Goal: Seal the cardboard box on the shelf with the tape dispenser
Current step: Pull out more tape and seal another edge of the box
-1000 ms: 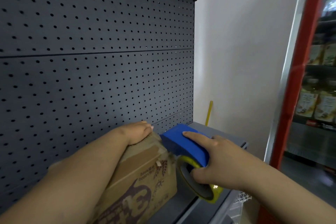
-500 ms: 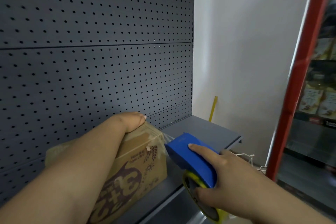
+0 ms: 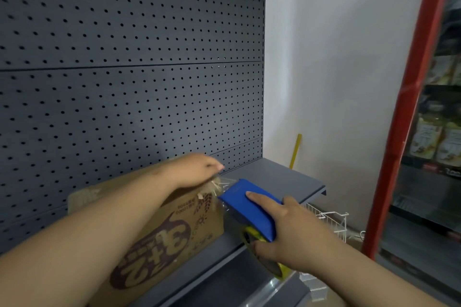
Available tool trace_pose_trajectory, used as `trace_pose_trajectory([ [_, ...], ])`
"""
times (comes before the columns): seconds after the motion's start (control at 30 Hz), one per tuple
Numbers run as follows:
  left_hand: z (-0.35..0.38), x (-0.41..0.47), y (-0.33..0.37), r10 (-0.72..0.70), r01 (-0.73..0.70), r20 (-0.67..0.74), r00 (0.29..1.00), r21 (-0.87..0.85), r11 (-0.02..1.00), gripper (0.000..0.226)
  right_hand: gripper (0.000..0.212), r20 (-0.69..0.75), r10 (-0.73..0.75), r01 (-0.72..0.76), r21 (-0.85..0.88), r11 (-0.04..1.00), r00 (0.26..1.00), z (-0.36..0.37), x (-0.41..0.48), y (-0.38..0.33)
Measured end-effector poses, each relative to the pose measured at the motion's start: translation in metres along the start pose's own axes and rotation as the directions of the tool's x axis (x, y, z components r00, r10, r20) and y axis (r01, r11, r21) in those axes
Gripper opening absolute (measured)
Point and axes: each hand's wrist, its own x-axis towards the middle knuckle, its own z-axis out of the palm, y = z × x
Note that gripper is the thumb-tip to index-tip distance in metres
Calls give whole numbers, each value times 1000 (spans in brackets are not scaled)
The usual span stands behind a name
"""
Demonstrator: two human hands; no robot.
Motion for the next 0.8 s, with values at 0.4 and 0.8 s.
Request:
trace_pose_trajectory([
  [0.4,29,-8,3,-109,107,22,994,69,992,50,89,110,-5,7,-11,1000,994,-15,-5,-8],
  [0.8,31,-11,7,-94,96,-36,995,87,992,39,89,133,-59,69,-74,995,989,-11,-8,-8],
])
